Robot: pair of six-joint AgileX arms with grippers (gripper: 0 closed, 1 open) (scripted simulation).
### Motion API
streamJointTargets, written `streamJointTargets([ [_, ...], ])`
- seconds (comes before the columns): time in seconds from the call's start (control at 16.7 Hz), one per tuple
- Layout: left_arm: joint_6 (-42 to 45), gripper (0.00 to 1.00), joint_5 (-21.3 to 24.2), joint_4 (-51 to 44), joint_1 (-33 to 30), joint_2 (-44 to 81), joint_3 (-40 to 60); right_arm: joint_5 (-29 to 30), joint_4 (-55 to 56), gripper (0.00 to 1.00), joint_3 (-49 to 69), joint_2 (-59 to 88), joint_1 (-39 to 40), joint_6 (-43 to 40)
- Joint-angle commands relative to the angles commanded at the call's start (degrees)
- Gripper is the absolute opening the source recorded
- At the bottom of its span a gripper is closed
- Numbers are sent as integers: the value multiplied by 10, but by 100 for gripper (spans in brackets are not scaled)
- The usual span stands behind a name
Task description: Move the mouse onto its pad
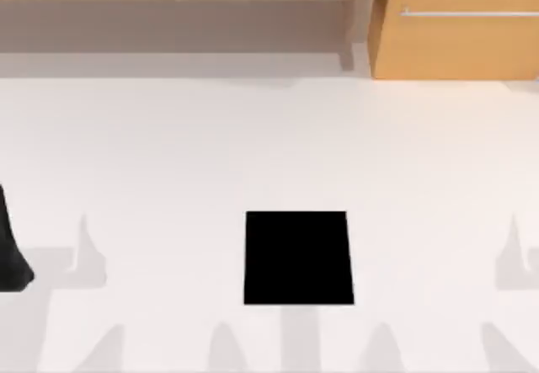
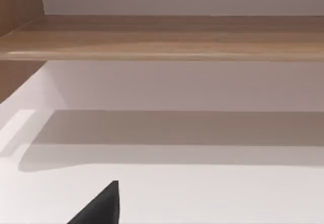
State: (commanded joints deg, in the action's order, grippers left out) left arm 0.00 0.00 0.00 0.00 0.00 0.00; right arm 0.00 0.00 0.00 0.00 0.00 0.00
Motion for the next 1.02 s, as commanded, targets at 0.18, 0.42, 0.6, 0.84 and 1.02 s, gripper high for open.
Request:
streamJointTargets([
  [0.18, 0, 100, 0, 0, 0, 0, 0, 0, -7, 100, 7, 7, -1, -7],
  [0.42, 0, 100, 0, 0, 0, 0, 0, -1, -88, 100, 78, 94, -12, -79],
  [0.6, 0, 100, 0, 0, 0, 0, 0, -2, -193, 100, 164, 222, -26, -167],
  [0.84, 0, 100, 0, 0, 0, 0, 0, -4, -356, 100, 287, 443, -48, -299],
  [1.02, 0, 100, 0, 0, 0, 0, 0, -5, -469, 100, 375, 585, -65, -393],
])
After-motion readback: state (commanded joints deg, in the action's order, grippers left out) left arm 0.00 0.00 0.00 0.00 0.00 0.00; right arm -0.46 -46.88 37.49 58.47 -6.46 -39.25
